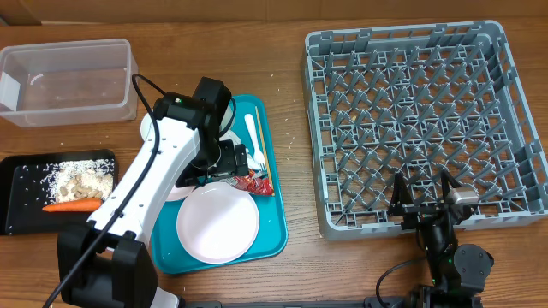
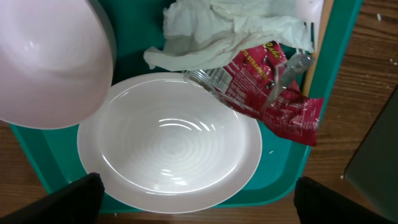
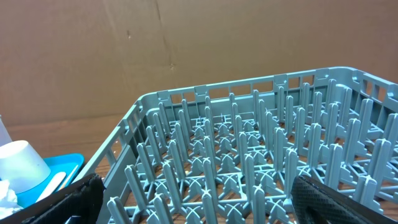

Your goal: Sort waste into correct bins and load items into the dishwasher rack

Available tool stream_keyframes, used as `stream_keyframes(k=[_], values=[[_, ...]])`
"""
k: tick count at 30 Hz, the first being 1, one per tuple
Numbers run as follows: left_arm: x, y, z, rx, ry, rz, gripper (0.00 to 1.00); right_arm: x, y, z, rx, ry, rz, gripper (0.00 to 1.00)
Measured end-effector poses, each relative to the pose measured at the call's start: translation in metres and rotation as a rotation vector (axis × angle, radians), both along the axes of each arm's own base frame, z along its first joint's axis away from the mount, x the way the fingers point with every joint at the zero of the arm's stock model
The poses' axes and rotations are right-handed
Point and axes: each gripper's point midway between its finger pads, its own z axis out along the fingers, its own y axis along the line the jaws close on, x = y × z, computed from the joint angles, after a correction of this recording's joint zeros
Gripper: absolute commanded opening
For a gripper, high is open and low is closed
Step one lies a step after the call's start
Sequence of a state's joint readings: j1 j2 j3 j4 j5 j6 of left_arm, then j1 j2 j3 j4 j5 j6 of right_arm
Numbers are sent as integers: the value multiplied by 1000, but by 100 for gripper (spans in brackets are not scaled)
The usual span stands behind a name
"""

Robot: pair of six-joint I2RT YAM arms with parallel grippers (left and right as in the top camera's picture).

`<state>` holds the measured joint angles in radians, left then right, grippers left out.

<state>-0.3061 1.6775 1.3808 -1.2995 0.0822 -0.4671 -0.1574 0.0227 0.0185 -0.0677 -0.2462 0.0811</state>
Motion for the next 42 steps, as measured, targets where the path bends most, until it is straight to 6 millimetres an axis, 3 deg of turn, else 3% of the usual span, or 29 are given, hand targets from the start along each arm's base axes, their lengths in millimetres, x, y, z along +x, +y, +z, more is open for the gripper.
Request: stream_keyframes(k=[12,16,20,26,31,35,42], values=[[-1,-7,5,-43,-9,-35,96,0,0,0,0,0,0,100],[2,-19,9,-114,-31,-60,98,0,0,0,1,0,0,100],[9,-35,27,-217,-116,-112,98,0,0,0,0,0,0,100],[2,-38,70,-283,-254,-153,100,0,0,0,0,0,0,100],[-12,-21,89,-224,-309,-142,100,0,0,0,0,0,0,100],[-19,4,84,-90,-280,-62,100,0,0,0,0,0,0,100],[-12,35,82,55,-308,72,100,0,0,0,0,0,0,100]])
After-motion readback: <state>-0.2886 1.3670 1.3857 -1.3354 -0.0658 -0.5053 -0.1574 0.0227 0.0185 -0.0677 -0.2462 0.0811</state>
